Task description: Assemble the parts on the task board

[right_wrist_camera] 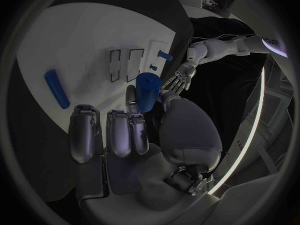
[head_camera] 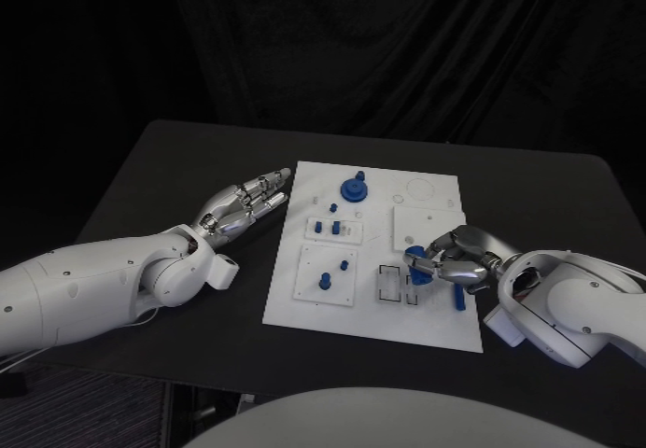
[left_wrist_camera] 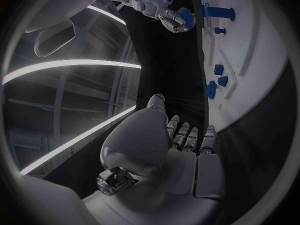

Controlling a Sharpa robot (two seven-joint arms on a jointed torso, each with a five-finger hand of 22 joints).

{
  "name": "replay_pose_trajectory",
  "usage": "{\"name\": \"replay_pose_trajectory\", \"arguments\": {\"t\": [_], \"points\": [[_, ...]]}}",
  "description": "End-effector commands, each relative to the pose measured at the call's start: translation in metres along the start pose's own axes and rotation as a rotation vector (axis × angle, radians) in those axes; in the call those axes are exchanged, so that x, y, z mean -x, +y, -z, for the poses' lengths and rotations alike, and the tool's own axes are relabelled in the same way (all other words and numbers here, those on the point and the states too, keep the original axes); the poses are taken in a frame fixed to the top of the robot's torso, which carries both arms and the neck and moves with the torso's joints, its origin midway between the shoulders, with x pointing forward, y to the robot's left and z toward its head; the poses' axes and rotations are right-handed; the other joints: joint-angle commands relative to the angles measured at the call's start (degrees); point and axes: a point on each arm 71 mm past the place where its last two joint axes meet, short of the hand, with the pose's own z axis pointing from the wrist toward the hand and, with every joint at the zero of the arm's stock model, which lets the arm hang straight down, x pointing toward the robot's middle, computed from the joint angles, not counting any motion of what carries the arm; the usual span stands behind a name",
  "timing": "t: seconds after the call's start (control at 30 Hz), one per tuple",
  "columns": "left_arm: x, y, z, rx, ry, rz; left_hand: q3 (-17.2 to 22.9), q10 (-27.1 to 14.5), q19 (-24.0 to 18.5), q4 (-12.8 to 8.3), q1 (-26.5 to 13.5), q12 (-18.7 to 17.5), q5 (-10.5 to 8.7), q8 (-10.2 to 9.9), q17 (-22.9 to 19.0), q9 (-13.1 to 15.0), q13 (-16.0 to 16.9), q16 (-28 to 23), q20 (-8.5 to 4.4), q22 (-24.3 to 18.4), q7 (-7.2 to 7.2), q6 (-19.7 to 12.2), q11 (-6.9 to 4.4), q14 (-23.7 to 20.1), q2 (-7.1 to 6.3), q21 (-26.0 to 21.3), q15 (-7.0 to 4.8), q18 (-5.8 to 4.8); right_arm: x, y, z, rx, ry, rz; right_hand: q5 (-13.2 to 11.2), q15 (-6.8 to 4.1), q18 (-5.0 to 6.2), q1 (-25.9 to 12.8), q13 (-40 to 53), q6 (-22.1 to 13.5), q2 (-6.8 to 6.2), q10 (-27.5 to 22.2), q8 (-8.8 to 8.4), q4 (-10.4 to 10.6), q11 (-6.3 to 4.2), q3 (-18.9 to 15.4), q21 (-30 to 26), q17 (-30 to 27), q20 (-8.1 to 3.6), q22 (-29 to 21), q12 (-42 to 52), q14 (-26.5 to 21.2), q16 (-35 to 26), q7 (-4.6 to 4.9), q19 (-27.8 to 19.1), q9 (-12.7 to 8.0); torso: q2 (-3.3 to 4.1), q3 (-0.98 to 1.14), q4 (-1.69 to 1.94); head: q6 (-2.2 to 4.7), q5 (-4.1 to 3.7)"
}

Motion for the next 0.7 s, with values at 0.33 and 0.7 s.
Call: {"name": "replay_pose_trajectory", "arguments": {"t": [0.33, 0.7], "points": [[-0.003, -0.003, 0.000, -0.052, 0.018, 0.014, 0.17, -0.01, 0.02, -0.17, 0.59, 0.33, 0.40, -0.01, -0.05, 0.08, -0.01, -0.38, 0.47, 0.07, -0.50, 0.00, 0.74, -0.02, 0.11, 0.20, 0.55, 0.59, -0.014, -0.003, -0.013, -0.084, 0.147, 0.051, -4.06, 0.87, 0.18, -3.38, 15.07, -1.85, 0.56, 6.08, -1.84, -4.10, 0.59, 5.08, -0.84, -1.18, 1.02, 11.81, 0.15, 2.88, -0.69, 0.61, 2.35, -0.76, -0.01, 0.06, -0.04, 0.01, 0.67], [-0.003, -0.003, -0.001, -0.051, 0.022, 0.016, 0.18, -0.01, 0.03, -0.19, 0.62, 0.31, 0.42, -0.01, -0.05, 0.08, -0.02, -0.38, 0.50, 0.09, -0.52, -0.02, 0.83, -0.02, 0.10, 0.21, 0.63, 0.59, -0.023, -0.001, -0.017, -0.084, 0.205, 0.089, -6.98, 1.19, 0.25, -3.78, 15.07, -2.72, 0.91, 6.08, -2.58, -4.03, 0.96, 4.37, -1.17, -1.65, 1.34, 11.72, 0.15, 2.82, -0.88, 1.04, 2.26, -1.12, -0.03, 0.04, -0.10, 0.01, 0.45]]}}
